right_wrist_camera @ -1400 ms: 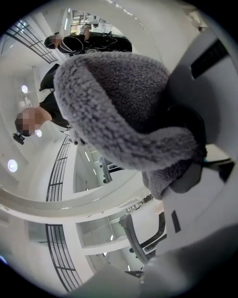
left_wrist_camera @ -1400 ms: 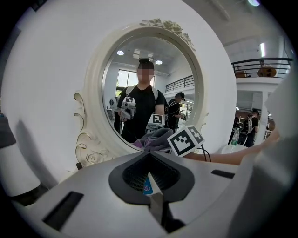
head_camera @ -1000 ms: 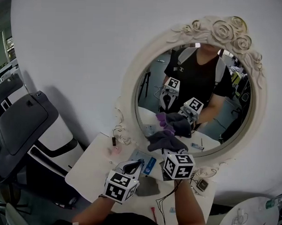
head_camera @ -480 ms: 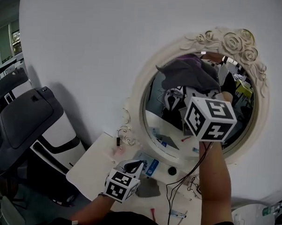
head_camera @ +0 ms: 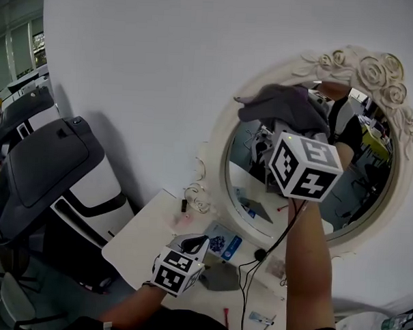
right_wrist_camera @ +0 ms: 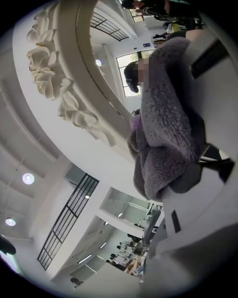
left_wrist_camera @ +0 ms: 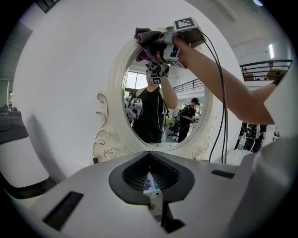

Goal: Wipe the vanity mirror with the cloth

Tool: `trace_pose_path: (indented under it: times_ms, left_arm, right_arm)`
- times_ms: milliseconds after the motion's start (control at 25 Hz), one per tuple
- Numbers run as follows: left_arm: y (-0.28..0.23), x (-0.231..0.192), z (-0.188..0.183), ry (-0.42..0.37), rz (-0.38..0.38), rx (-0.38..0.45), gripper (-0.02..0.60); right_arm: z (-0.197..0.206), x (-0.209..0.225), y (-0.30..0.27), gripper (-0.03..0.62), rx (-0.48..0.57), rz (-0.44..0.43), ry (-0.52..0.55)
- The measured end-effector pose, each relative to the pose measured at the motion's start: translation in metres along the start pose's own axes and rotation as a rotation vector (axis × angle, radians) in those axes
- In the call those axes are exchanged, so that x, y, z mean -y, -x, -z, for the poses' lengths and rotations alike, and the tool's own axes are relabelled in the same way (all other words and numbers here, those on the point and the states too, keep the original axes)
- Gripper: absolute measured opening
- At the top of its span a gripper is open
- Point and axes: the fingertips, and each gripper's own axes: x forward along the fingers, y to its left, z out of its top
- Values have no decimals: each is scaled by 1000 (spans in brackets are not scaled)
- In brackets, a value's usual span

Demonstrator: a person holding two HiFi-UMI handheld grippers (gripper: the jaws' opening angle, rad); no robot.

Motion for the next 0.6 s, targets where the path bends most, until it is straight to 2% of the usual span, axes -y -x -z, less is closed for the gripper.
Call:
trace_pose_path:
  times_ms: [120,240,400,600]
  left_arm:
    - [-1,-4,4,4,-5,-10,6]
    - [0,-8,4,6,-6,-10,6]
    - [0,-16,4,10,-8,-11,6]
    - [-2,-22,5,11,0,-18,6]
  right_arm:
    - [29,-19,-11,28,-74,-64,-15]
    - [51,-30,-14,28,-84,-55,-10]
    - [80,-39,-16,28,-106,-65,-61]
    - [126,-56,-17,28,-196,-108,-60]
